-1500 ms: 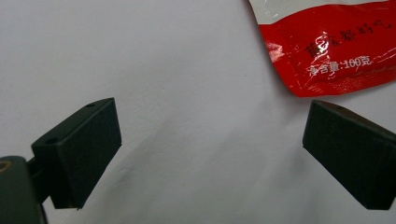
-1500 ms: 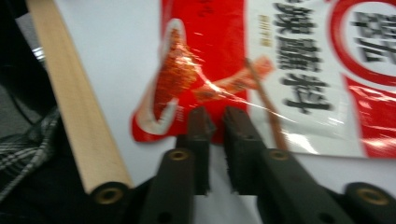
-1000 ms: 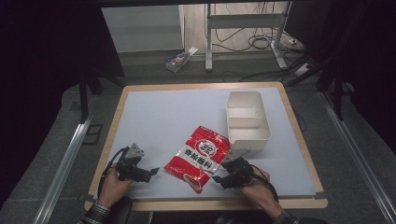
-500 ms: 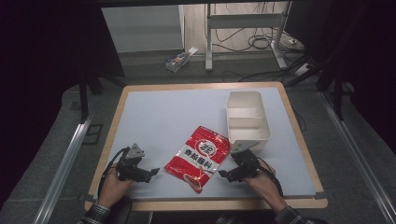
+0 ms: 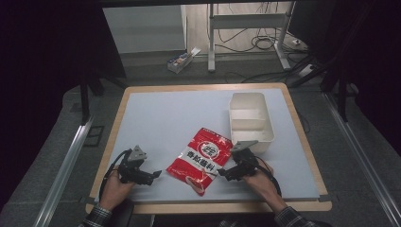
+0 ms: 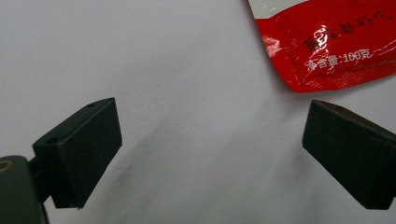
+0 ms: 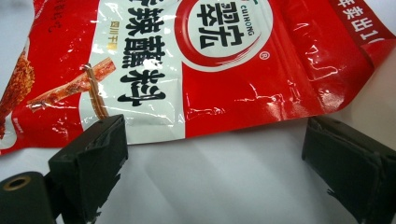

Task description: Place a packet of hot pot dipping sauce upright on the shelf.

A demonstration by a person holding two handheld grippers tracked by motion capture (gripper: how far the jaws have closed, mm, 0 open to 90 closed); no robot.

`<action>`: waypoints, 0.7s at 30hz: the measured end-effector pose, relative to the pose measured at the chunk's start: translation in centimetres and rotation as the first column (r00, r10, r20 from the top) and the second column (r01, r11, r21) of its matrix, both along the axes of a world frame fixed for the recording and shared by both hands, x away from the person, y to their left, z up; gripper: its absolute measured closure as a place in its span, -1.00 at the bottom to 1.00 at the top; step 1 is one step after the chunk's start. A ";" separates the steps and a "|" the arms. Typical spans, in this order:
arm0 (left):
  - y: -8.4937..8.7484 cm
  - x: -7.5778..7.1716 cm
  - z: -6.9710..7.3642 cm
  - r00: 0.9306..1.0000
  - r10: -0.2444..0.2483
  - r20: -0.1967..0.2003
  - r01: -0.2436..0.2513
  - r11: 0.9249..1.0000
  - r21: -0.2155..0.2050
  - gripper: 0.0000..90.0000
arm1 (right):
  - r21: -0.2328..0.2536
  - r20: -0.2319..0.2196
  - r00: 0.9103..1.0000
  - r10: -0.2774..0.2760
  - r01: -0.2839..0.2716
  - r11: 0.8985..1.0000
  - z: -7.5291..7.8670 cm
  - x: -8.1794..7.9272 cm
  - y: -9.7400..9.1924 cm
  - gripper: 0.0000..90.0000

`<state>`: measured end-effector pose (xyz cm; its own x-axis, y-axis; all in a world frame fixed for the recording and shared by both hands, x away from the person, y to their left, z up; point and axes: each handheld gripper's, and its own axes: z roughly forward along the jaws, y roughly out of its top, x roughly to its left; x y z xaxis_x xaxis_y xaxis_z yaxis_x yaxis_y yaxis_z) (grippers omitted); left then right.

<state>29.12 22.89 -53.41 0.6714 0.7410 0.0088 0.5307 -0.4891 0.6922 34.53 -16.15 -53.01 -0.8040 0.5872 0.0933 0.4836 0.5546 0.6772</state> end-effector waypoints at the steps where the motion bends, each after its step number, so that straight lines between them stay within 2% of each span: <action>1: 0.0 0.0 0.0 1.000 0.000 0.001 0.000 1.000 0.001 -0.90 | 0.001 0.001 1.000 0.000 0.000 1.000 0.0 0.0 0.0 -0.85; 7: 0.0 0.0 0.0 1.000 -0.001 0.000 0.001 1.000 0.001 -0.90 | 0.016 0.003 1.000 -0.007 0.007 1.000 -0.1 0.3 0.2 -0.85; 12: 0.0 0.0 0.0 1.000 -0.006 -0.003 0.006 1.000 0.003 -0.90 | 0.024 0.034 0.999 0.016 -0.017 1.000 0.3 0.0 0.7 -0.85; 21: 0.0 0.0 0.0 1.000 -0.004 -0.003 0.004 1.000 0.003 -0.90 | 0.038 0.028 0.998 0.057 -0.058 0.998 1.0 -0.4 2.3 -0.86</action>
<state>29.14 22.85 -53.46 0.6745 0.7382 0.0092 0.5305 -0.4933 0.6894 34.13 -13.89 -52.02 -0.8390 0.5361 0.0927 0.4328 0.5545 0.7108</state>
